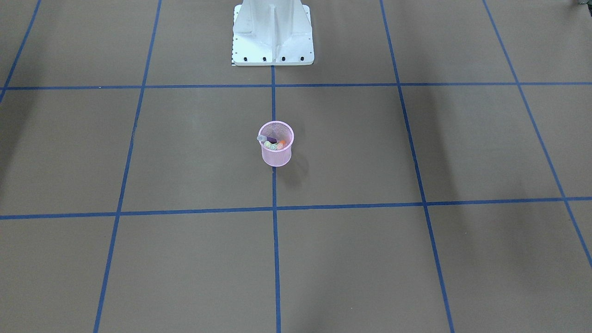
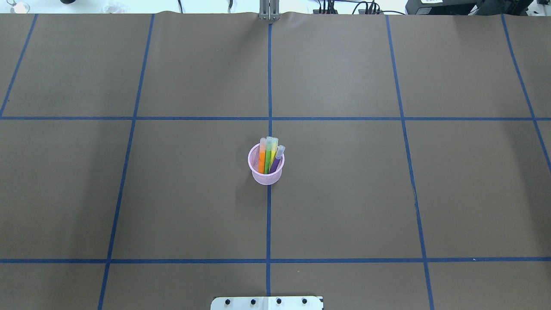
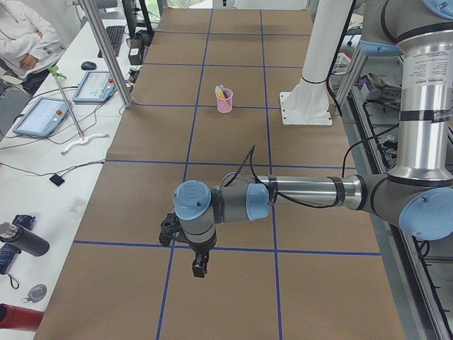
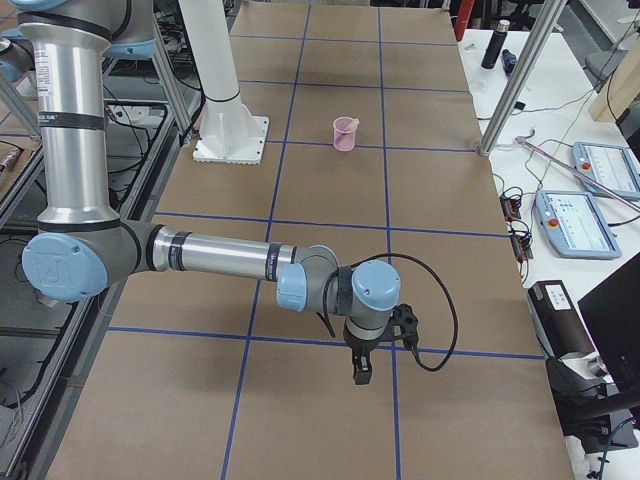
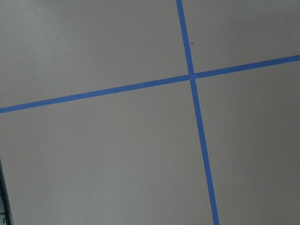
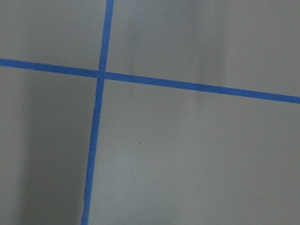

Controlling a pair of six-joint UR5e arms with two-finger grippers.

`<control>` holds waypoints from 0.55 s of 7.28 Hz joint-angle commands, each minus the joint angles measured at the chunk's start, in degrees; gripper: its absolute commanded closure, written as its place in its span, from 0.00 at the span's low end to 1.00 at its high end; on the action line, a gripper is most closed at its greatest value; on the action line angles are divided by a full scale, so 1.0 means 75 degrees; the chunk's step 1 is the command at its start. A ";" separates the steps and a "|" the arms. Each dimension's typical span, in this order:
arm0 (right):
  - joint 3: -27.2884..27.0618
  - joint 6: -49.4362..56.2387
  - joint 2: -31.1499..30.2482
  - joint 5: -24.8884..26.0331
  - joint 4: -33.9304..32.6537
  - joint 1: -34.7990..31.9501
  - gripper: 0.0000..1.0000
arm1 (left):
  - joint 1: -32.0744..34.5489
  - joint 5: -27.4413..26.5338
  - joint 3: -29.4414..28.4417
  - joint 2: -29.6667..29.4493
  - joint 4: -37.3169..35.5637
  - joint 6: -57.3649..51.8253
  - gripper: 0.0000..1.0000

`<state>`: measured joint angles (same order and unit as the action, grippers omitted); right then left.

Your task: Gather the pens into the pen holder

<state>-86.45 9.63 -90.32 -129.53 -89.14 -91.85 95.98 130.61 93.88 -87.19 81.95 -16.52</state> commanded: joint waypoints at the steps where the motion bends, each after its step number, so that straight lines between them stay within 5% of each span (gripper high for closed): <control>1: -0.0005 -0.0018 0.0007 -0.0003 0.0002 0.0001 0.00 | -0.0012 -0.0012 0.0080 0.0198 0.0100 -0.0047 0.00; 4: -0.0017 -0.0018 0.0019 -0.0003 0.0014 0.0001 0.00 | -0.0024 0.0000 0.0069 0.0200 0.0136 0.0011 0.00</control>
<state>-86.51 9.50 -90.20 -129.55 -89.05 -91.85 95.82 130.57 94.36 -85.75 82.88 -16.60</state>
